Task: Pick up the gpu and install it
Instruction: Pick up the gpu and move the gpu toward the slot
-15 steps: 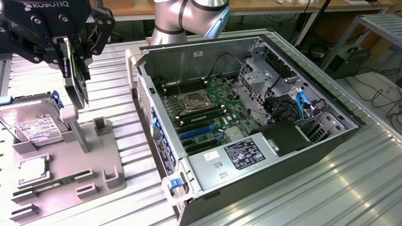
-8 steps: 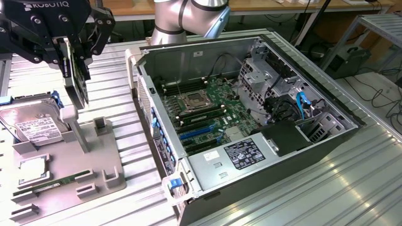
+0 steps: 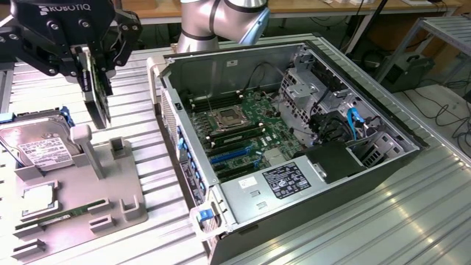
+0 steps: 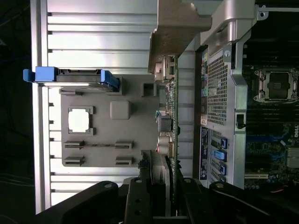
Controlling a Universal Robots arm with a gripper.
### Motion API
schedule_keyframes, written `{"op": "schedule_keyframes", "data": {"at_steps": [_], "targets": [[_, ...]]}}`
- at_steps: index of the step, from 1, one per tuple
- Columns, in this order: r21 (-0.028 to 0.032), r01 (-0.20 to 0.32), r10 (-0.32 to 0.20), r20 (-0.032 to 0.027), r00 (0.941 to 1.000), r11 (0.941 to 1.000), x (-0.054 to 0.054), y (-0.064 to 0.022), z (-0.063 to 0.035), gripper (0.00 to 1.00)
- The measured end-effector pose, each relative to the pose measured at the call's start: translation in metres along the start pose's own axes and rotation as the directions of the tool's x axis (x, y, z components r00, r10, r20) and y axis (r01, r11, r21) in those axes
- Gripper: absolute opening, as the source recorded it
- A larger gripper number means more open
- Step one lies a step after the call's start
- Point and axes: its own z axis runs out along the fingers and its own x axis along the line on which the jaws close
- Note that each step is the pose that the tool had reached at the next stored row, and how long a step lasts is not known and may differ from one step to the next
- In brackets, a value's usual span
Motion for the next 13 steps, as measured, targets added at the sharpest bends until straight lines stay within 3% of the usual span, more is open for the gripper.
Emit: {"op": "schedule_keyframes", "data": {"at_steps": [13], "targets": [[0.0000, 0.000, 0.000, 0.0000, 1.0000, 1.0000, -0.039, 0.0058, 0.0039, 0.28]]}}
